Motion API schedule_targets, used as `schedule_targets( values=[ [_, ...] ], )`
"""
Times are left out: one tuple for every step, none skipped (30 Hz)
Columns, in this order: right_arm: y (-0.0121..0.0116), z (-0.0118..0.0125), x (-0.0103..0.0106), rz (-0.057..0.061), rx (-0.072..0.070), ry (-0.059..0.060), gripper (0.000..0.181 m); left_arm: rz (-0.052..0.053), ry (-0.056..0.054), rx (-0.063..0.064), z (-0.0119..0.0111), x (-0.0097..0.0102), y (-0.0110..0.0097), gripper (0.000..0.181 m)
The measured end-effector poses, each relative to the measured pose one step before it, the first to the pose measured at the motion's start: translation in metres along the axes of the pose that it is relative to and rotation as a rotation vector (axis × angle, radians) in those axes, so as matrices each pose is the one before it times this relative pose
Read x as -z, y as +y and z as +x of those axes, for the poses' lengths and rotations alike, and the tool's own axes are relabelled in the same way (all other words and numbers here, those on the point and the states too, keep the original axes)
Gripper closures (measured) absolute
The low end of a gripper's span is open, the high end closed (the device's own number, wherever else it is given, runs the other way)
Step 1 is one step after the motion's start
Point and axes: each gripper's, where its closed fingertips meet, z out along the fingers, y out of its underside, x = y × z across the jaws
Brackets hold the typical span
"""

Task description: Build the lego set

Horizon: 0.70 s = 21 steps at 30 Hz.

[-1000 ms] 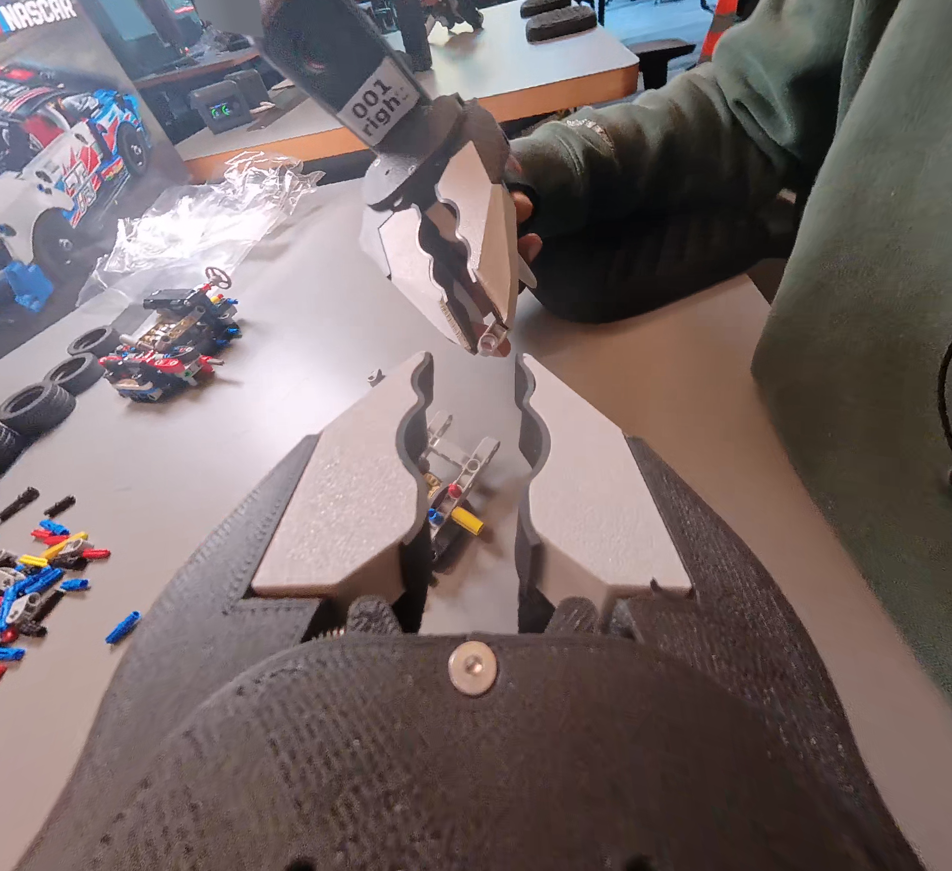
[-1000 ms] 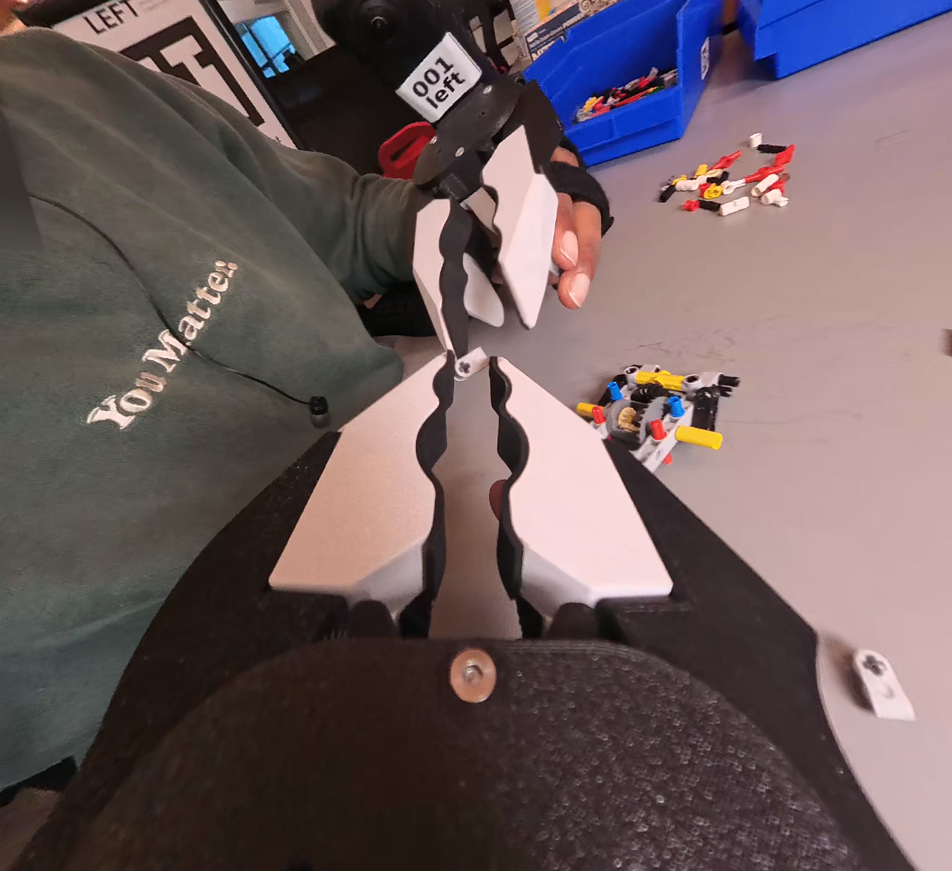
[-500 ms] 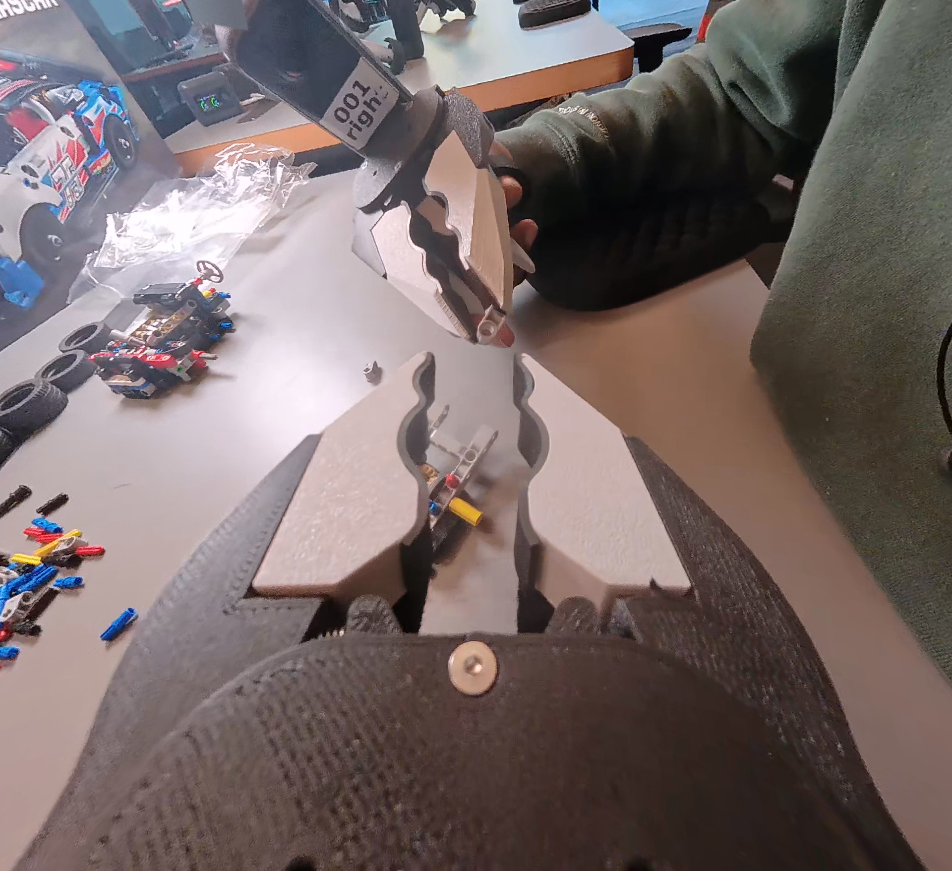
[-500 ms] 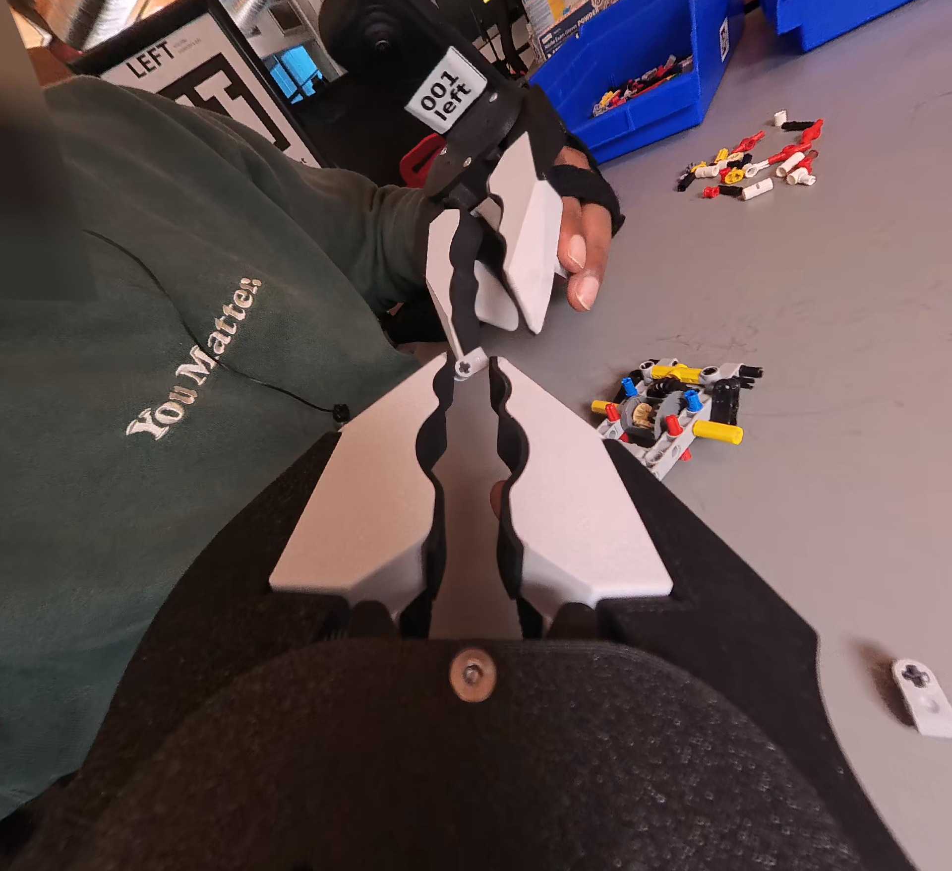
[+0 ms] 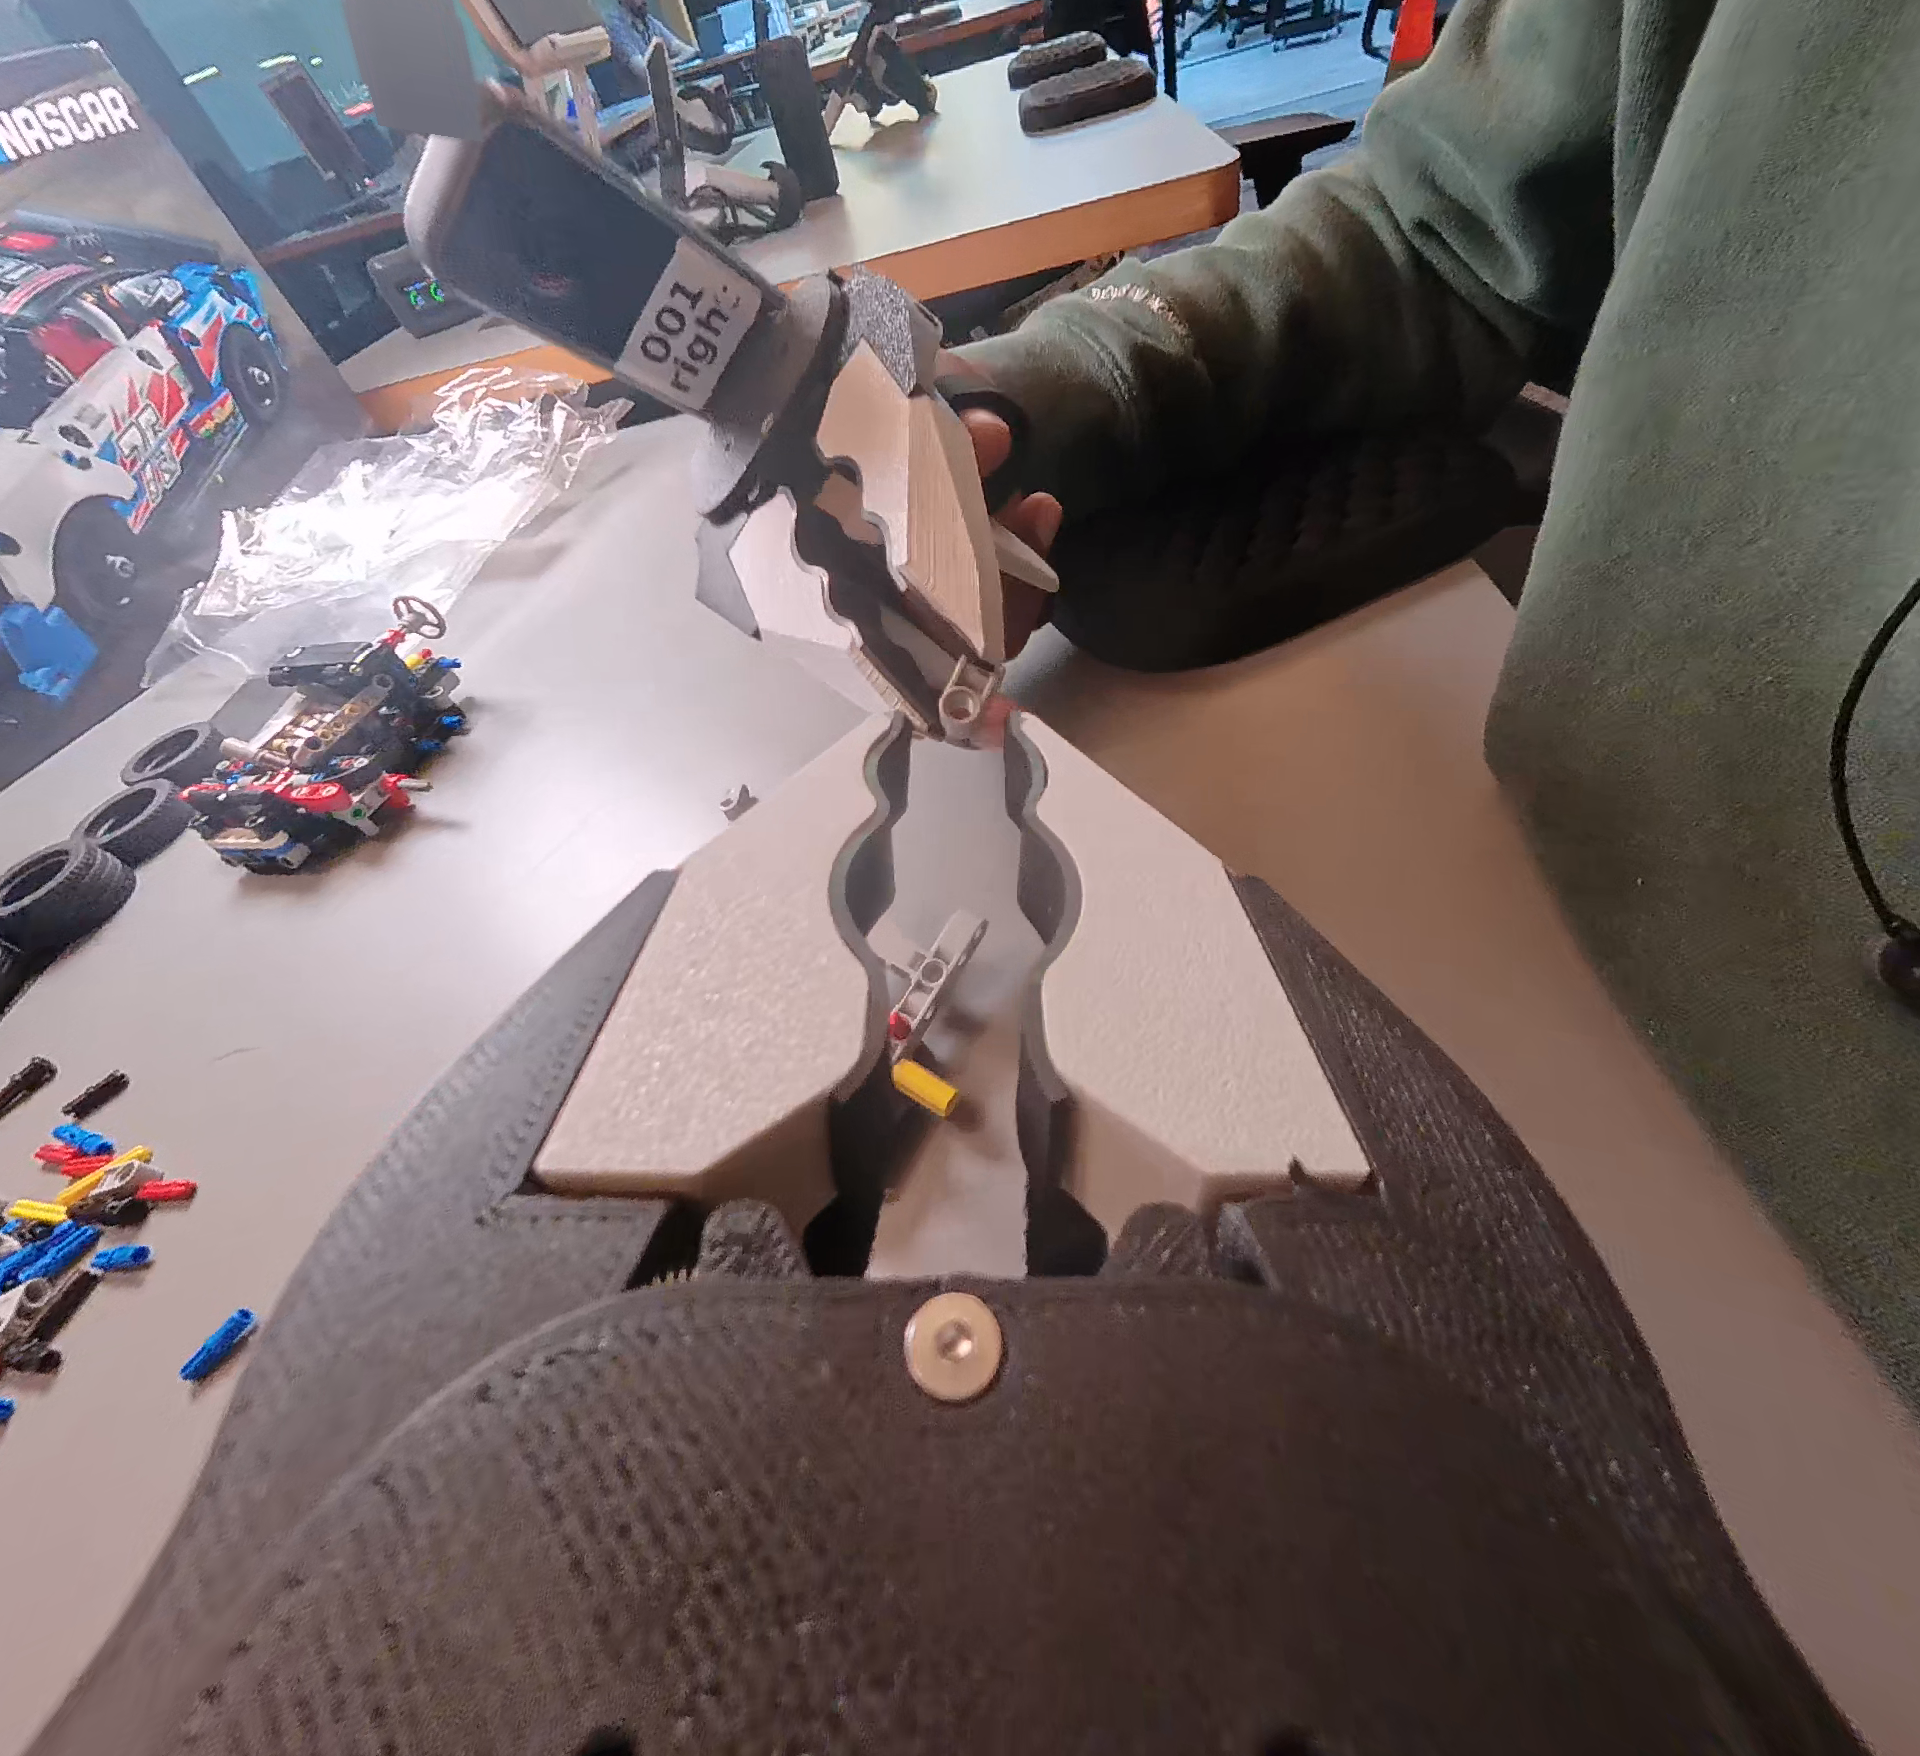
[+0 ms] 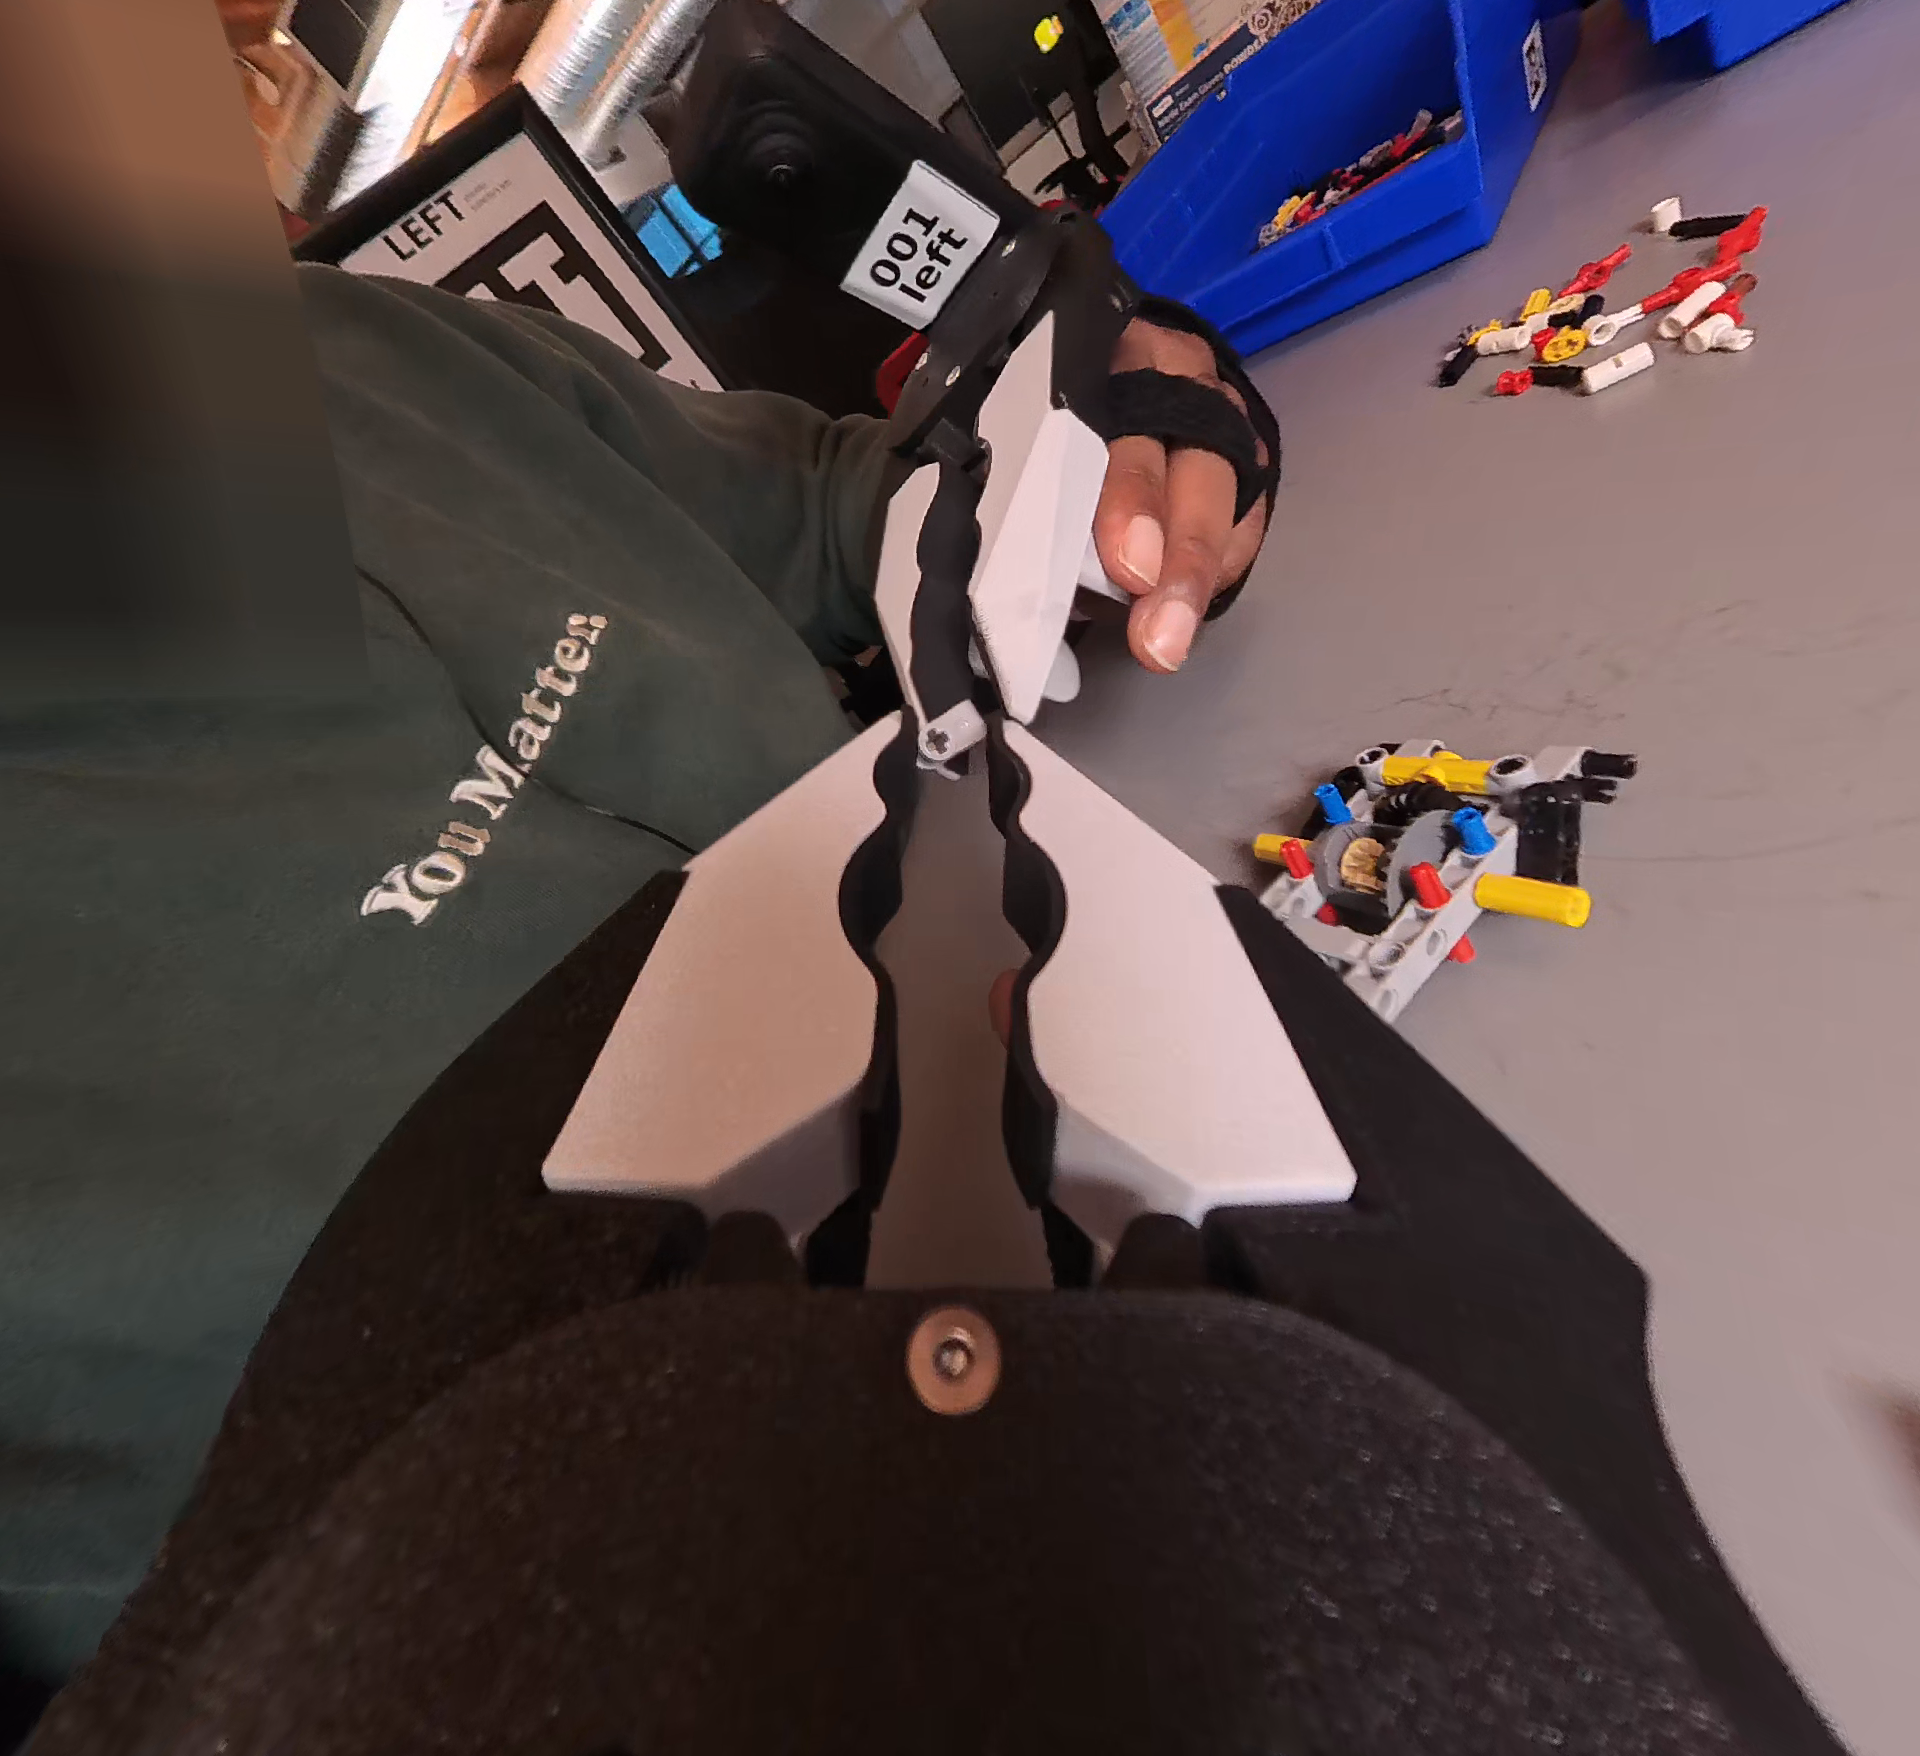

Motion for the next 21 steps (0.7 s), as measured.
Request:
schedule_targets(
  values=[
    [-0.00072,-0.00166,-0.00079,0.0049,-0.0103,-0.0139,0.170,0.0075,-0.0041,-0.0040,-0.00059,0.00072,-0.00136,0.168],
    [-0.00107,-0.00008,-0.00030,0.0079,-0.0061,-0.0032,0.170,0.0032,-0.0048,-0.0018,-0.00111,0.00080,-0.00079,0.170],
    [-0.00141,0.00043,0.00031,0.0076,-0.0055,0.0000,0.170,0.0011,-0.0058,0.0004,-0.00117,0.00050,-0.00036,0.171],
    [-0.00139,0.00081,0.00057,0.0081,-0.0062,0.0015,0.170,0.0002,-0.0093,0.0000,-0.00155,0.00016,-0.00025,0.171],
    [-0.00133,0.00116,0.00061,0.0084,-0.0070,0.0032,0.170,-0.0017,-0.0114,-0.0005,-0.00190,-0.00001,0.00017,0.172],
    [-0.00119,0.00179,0.00065,0.0078,-0.0068,0.0071,0.170,-0.0053,-0.0116,0.0012,-0.00207,-0.00024,0.00085,0.172],
    [-0.00074,0.00257,0.00075,0.0062,-0.0054,0.0118,0.170,-0.0087,-0.0120,0.0029,-0.00234,-0.00034,0.00166,0.172],
    [-0.00107,0.00367,0.00095,0.0083,-0.0040,0.0197,0.169,-0.0103,-0.0137,0.0042,-0.00274,-0.00018,0.00226,0.173],
    [-0.00188,0.00462,0.00172,0.0125,-0.0040,0.0244,0.169,-0.0082,-0.0151,0.0069,-0.00313,0.00006,0.00214,0.176],
    [-0.00145,0.00363,0.00156,0.0090,-0.0046,0.0181,0.170,-0.0054,-0.0106,0.0096,-0.00239,-0.00008,0.00167,0.178],
    [-0.00074,0.00373,0.00102,0.0053,-0.0045,0.0206,0.173,-0.0039,0.0000,0.0104,-0.00072,-0.00022,0.00140,0.178],
    [-0.00005,0.00322,0.00040,0.0016,0.0037,0.0192,0.172,-0.0048,0.0016,0.0086,-0.00015,-0.00032,0.00115,0.178],
    [0.00036,0.00151,0.00003,-0.0018,0.0052,0.0115,0.172,-0.0076,-0.0039,0.0045,-0.00074,-0.00043,0.00157,0.178],
    [0.00008,0.00117,-0.00006,-0.0011,0.0062,0.0104,0.173,-0.0069,-0.0035,0.0045,-0.00062,-0.00056,0.00143,0.178],
    [0.00031,0.00016,-0.00003,-0.0032,0.0064,0.0049,0.174,-0.0049,-0.0001,0.0082,-0.00037,-0.00040,0.00111,0.178],
    [0.00050,0.00038,-0.00004,-0.0037,0.0039,0.0043,0.176,-0.0047,0.0016,0.0104,-0.00029,-0.00034,0.00126,0.178],
    [0.00057,0.00103,-0.00005,-0.0028,0.0029,0.0078,0.177,-0.0046,0.0009,0.0094,-0.00051,-0.00030,0.00135,0.178],
    [0.00033,0.00129,-0.00002,-0.0018,0.0012,0.0083,0.177,-0.0039,-0.0016,0.0072,-0.00066,-0.00015,0.00113,0.178],
    [-0.00007,0.00155,0.00026,-0.0003,0.0022,0.0111,0.177,-0.0045,-0.0036,0.0070,-0.00106,-0.00016,0.00109,0.179],
    [-0.00038,0.00159,0.00065,-0.0004,0.0109,0.0142,0.176,-0.0066,-0.0076,0.0077,-0.00174,-0.00011,0.00128,0.179],
    [-0.00085,0.00097,0.00114,0.0020,0.0211,0.0148,0.173,-0.0109,-0.0133,0.0066,-0.00282,-0.00018,0.00201,0.181]
  ],
)
